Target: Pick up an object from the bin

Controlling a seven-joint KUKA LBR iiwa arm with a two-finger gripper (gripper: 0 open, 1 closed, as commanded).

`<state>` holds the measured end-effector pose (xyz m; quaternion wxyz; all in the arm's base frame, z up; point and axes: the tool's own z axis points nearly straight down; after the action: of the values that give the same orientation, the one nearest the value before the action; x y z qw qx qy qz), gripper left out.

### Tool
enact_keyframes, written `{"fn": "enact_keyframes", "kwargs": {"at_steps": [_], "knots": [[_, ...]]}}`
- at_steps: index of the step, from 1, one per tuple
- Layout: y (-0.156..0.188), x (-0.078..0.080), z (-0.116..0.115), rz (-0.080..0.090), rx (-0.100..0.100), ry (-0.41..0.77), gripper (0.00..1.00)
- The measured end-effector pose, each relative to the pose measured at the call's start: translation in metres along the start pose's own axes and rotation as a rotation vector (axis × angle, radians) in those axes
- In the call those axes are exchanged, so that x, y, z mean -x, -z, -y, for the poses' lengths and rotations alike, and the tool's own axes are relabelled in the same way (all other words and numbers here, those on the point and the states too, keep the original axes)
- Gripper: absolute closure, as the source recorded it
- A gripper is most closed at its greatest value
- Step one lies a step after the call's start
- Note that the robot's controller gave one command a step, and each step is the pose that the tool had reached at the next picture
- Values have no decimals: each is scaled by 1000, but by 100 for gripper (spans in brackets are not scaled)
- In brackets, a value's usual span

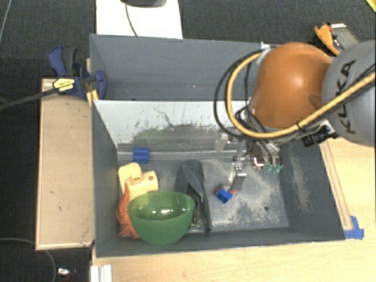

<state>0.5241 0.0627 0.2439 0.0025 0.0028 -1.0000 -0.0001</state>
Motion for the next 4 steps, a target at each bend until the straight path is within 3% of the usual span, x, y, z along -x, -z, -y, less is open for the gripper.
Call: {"fn": "enact_keyframes", "kwargs": {"at_steps": [1, 2, 3, 4], "knots": [[4, 2, 0, 8, 1, -2, 0], [-88, -7, -90, 1, 4, 37, 0], [-86, -40, -142, 18, 3, 58, 0], [-102, -16, -146, 17, 0, 185, 0]]}}
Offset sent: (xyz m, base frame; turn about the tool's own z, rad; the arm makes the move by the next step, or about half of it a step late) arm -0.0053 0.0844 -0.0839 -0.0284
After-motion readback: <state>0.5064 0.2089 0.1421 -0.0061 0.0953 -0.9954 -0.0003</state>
